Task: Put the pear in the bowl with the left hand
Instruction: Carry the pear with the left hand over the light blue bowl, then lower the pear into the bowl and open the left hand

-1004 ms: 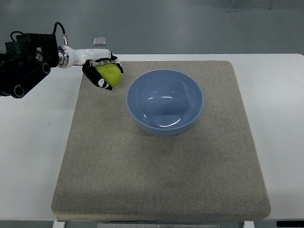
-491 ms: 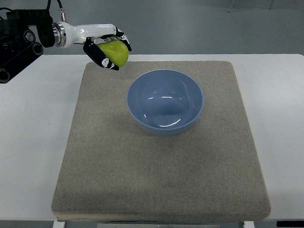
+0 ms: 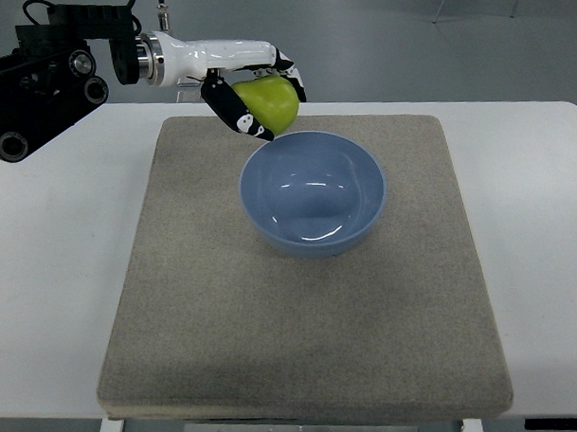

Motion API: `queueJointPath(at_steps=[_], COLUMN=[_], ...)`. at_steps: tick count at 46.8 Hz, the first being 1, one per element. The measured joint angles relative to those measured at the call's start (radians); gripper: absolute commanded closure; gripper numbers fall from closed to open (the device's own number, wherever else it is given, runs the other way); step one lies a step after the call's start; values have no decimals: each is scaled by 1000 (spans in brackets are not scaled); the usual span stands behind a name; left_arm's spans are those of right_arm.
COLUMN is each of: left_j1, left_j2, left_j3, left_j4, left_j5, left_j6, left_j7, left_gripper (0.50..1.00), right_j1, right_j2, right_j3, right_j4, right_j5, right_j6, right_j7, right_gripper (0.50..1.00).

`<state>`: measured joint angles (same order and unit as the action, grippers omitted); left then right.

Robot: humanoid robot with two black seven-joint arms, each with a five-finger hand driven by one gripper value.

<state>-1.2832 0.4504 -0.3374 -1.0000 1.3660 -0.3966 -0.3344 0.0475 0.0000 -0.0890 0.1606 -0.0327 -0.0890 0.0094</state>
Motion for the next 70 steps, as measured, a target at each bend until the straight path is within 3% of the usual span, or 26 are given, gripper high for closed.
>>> queueJointPath(at_steps=[14, 35, 52, 55, 62, 70], left_j1=[22, 96, 109, 110, 111, 111], left_j2=[-100, -146, -147, -147, -148, -148], left_j3=[27, 35, 35, 34, 34, 32], left_j4=[-12, 34, 38, 38, 48, 49], left_j5=[18, 76, 74, 72, 61, 53], left_j6=[1, 4, 4, 6, 9, 9], left_j7=[1, 2, 1, 1, 1, 0], left_gripper=[952, 915, 718, 641, 566, 557], right_j1=[0, 0, 0, 0, 0, 0], right_j2=[0, 0, 0, 0, 0, 0], right_j3=[0, 0, 0, 0, 0, 0], right_j4=[0, 0, 0, 0, 0, -1], right_j5=[0, 0, 0, 0, 0, 0], right_j6=[0, 0, 0, 0, 0, 0], right_j7=[0, 0, 0, 0, 0, 0], right_gripper=[574, 576, 576, 574, 576, 576])
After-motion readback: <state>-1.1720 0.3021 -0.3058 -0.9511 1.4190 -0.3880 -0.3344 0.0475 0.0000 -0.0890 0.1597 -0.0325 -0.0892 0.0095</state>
